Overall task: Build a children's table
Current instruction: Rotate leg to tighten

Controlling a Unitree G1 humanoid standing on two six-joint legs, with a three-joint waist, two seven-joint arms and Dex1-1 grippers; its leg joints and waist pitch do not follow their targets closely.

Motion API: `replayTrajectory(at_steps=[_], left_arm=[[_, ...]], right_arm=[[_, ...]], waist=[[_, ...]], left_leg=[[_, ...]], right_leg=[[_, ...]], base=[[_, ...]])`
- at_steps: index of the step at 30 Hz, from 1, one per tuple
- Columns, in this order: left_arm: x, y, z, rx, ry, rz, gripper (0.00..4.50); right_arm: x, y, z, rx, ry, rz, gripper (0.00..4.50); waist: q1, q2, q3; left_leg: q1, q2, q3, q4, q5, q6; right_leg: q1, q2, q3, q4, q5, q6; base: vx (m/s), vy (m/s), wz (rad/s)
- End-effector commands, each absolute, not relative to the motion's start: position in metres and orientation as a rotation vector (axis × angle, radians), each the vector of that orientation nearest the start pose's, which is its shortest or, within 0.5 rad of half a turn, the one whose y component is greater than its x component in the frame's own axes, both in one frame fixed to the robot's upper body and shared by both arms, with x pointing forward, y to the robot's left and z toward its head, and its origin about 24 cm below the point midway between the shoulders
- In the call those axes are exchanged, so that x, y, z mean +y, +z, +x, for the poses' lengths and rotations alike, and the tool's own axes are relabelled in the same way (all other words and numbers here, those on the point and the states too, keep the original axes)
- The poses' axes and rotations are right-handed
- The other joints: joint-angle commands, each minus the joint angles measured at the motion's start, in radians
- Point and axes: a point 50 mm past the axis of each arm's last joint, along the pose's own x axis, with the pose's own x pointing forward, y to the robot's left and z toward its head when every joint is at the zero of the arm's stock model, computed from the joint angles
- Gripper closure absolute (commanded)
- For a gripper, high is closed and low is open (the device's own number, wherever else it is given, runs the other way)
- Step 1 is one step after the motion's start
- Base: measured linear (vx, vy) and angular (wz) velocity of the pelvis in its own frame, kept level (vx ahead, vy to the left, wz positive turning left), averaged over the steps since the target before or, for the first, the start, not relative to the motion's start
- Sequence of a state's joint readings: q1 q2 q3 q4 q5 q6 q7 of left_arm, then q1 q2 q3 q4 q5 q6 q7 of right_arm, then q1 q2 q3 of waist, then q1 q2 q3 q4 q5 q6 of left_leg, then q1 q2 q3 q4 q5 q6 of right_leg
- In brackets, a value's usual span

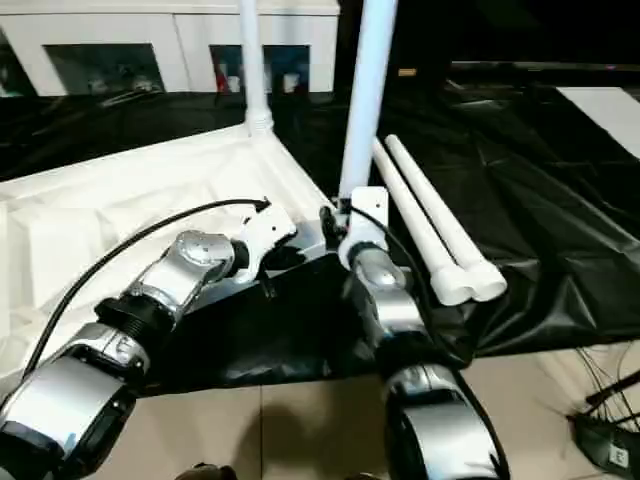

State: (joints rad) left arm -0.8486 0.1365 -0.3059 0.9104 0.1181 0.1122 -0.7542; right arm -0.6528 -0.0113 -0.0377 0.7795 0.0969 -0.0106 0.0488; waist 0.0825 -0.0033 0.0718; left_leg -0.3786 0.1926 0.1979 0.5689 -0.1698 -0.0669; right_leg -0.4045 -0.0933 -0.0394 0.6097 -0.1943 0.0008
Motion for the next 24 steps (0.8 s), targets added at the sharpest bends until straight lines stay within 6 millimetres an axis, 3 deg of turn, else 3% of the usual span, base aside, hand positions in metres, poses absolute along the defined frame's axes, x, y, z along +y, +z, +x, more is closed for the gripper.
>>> replayTrajectory(at_steps=[1, 3, 5, 8, 10, 14, 15, 18, 20, 24], left_arm=[[0.061, 0.066, 0.357, 0.309, -1.063, 0.454, 4.50], [0.059, 0.068, 0.357, 0.282, -1.064, 0.441, 4.50], [0.058, 0.076, 0.361, 0.233, -1.028, 0.399, 4.50], [0.057, 0.084, 0.363, 0.179, -1.021, 0.360, 4.06], [0.056, 0.090, 0.364, 0.152, -1.032, 0.341, 3.92], [0.061, 0.096, 0.364, 0.142, -1.037, 0.338, 3.61], [0.066, 0.099, 0.365, 0.152, -1.013, 0.330, 3.55], [0.088, 0.107, 0.369, 0.193, -0.922, 0.329, 3.39], [0.105, 0.113, 0.373, 0.225, -0.837, 0.317, 3.11], [0.172, 0.129, 0.376, 0.234, -0.520, 0.347, 2.95]], right_arm=[[-0.109, 0.066, 0.360, 0.100, 0.200, 0.021, 0.75], [-0.114, 0.070, 0.355, 0.081, 0.214, 0.002, 0.75], [-0.123, 0.077, 0.340, 0.051, 0.230, -0.030, 0.75], [-0.126, 0.079, 0.330, 0.039, 0.230, -0.031, 0.69], [-0.127, 0.081, 0.323, 0.031, 0.242, -0.042, 0.69], [-0.125, 0.083, 0.316, 0.035, 0.282, -0.069, 0.69], [-0.124, 0.083, 0.313, 0.043, 0.295, -0.073, 0.69], [-0.125, 0.083, 0.308, 0.064, 0.323, -0.089, 0.69], [-0.124, 0.080, 0.307, 0.085, 0.355, -0.101, 0.69], [-0.117, 0.072, 0.306, 0.147, 0.450, -0.148, 0.69]], waist=[[0.002, -0.009, -0.075], [0.009, -0.012, -0.084], [0.024, -0.008, -0.080], [0.018, -0.006, -0.081], [0.021, 0.004, -0.082], [0.016, 0.000, -0.081], [0.016, 0.003, -0.081], [0.009, -0.005, -0.081], [0.007, -0.002, -0.081], [0.002, -0.005, -0.080]], left_leg=[[0.013, 0.027, -0.012, -0.056, -0.109, 0.078], [0.016, 0.029, -0.012, -0.052, -0.086, 0.092], [0.020, 0.032, -0.011, -0.052, -0.093, 0.098], [0.015, 0.030, -0.012, -0.055, -0.131, 0.084], [0.018, 0.031, -0.013, -0.055, -0.150, 0.066], [0.013, 0.030, -0.014, -0.055, -0.153, 0.053], [0.012, 0.029, -0.015, -0.055, -0.151, 0.050], [0.009, 0.029, -0.017, -0.054, -0.130, 0.051], [0.013, 0.028, -0.014, -0.051, -0.129, 0.051], [0.011, 0.029, -0.015, -0.051, -0.120, 0.045]], right_leg=[[0.052, -0.042, 0.032, -0.059, 0.018, -0.221], [0.055, -0.044, 0.031, -0.053, 0.056, -0.228], [0.052, -0.041, 0.032, -0.057, 0.066, -0.217], [0.050, -0.045, 0.032, -0.059, 0.024, -0.215], [0.049, -0.046, 0.033, -0.061, 0.007, -0.222], [0.052, -0.044, 0.032, -0.058, 0.029, -0.213], [0.054, -0.044, 0.032, -0.056, 0.031, -0.213], [0.060, -0.043, 0.030, -0.049, 0.047, -0.217], [0.055, -0.041, 0.031, -0.051, 0.027, -0.218], [0.054, -0.036, 0.030, -0.048, 0.019, -0.213]], base=[[0.000, 0.000, 0.00], [0.000, 0.000, 0.00], [0.000, 0.000, 0.00], [0.000, 0.000, 0.00], [0.000, 0.000, 0.00], [0.000, 0.000, 0.00], [0.000, 0.000, 0.00], [0.000, 0.000, 0.00], [0.000, 0.000, 0.00], [0.000, 0.000, 0.00]])
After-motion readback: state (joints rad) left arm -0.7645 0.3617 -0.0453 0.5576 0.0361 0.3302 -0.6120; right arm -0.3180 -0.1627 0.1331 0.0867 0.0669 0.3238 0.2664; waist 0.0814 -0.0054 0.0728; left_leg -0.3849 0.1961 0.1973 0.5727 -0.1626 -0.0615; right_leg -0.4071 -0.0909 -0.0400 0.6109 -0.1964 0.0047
